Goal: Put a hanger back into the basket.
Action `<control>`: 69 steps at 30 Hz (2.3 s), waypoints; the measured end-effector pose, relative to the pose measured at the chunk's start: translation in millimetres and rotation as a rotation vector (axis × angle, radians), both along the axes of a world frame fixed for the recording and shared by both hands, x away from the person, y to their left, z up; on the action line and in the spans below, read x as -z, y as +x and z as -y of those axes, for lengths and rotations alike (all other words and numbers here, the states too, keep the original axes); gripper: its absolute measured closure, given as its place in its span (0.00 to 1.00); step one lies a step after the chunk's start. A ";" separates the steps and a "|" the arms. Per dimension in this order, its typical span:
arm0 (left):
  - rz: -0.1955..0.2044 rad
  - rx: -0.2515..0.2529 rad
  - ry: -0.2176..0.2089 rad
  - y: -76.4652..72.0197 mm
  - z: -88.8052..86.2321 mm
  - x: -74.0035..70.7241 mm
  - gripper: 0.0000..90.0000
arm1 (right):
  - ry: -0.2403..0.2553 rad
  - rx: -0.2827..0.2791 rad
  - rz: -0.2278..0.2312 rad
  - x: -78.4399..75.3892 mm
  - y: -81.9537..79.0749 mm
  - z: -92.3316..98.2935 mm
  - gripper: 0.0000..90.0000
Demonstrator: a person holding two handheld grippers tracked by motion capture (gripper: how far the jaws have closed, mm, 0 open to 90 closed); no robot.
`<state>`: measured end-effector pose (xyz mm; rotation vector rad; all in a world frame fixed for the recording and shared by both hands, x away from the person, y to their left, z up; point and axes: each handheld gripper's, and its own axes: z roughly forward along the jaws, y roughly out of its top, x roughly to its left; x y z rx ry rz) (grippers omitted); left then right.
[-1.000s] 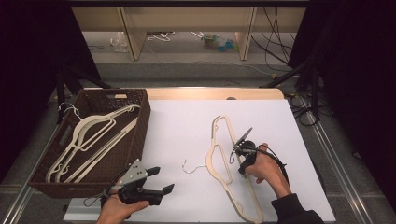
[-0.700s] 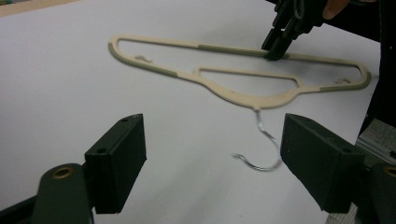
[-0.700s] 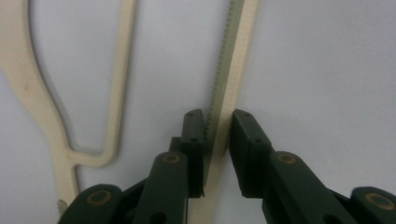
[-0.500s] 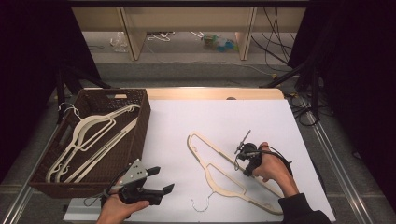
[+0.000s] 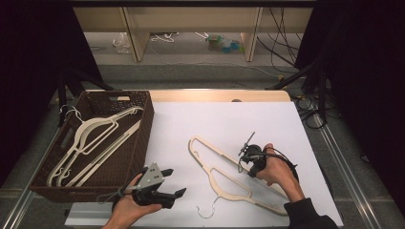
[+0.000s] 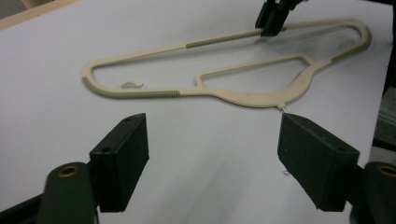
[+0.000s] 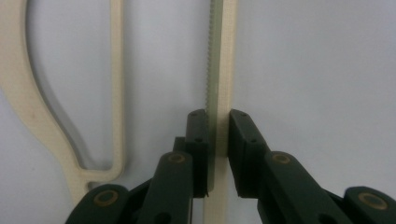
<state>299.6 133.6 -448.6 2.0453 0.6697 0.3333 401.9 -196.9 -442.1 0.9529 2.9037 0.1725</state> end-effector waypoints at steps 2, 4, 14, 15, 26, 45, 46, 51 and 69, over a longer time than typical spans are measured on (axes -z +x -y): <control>0.001 0.025 0.039 6.1 10.1 5.6 0.28 | 0.001 -0.024 0.011 -7.2 -1.7 -2.2 0.88; 0.010 0.070 0.075 12.1 19.1 10.5 0.28 | -0.013 -0.049 0.015 -14.8 -2.8 -4.2 0.88; 0.138 0.206 0.222 19.2 65.0 24.0 0.31 | -0.043 -0.079 0.043 -33.5 -6.8 -5.1 0.88; 0.148 0.206 0.236 19.9 67.4 25.3 0.31 | -0.039 -0.075 0.048 -35.0 -6.8 -4.7 0.88; 0.232 0.264 0.370 24.2 90.5 35.3 0.34 | -0.022 -0.084 0.050 -40.2 -7.1 -3.7 0.88; 0.336 0.306 0.419 24.9 109.0 36.9 0.32 | -0.007 -0.103 0.038 -39.2 -3.9 1.0 0.88; 0.334 0.320 0.401 23.6 109.4 35.7 0.32 | -0.001 -0.105 0.023 -37.8 -3.1 1.7 0.88; 0.370 0.391 0.373 17.7 109.9 28.6 0.38 | 0.029 -0.117 -0.013 -29.1 -0.2 5.0 0.88; 0.469 0.579 0.309 7.1 108.8 -0.5 0.80 | 0.102 -0.159 -0.086 -17.0 1.8 16.3 0.88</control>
